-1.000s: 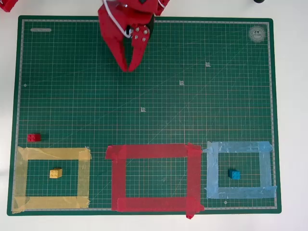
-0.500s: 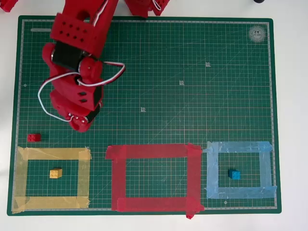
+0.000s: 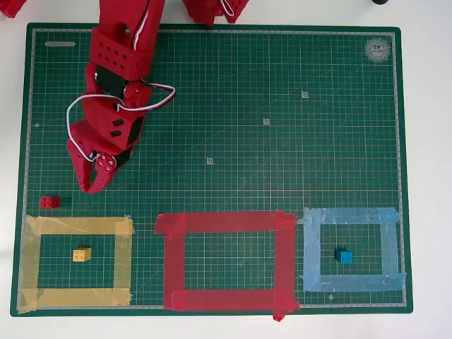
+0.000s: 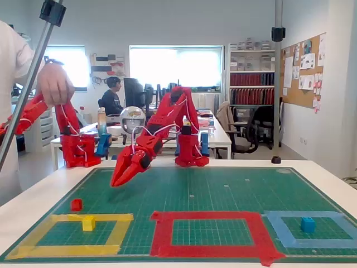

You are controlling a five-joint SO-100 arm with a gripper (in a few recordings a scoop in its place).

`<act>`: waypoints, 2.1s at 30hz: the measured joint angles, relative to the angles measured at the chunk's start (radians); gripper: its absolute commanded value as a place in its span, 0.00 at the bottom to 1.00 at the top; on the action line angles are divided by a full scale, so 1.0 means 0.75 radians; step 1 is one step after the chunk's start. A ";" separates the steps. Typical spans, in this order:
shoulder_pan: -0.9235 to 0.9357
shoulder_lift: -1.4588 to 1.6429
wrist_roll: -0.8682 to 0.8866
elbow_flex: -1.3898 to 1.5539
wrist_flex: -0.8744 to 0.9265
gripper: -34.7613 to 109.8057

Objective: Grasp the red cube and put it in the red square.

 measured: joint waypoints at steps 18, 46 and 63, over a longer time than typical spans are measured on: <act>0.243 -0.211 -0.004 -0.029 -0.284 0.24; 0.164 -0.702 -0.016 -0.507 -0.374 0.39; 0.164 -0.657 -0.016 -0.442 -0.380 0.39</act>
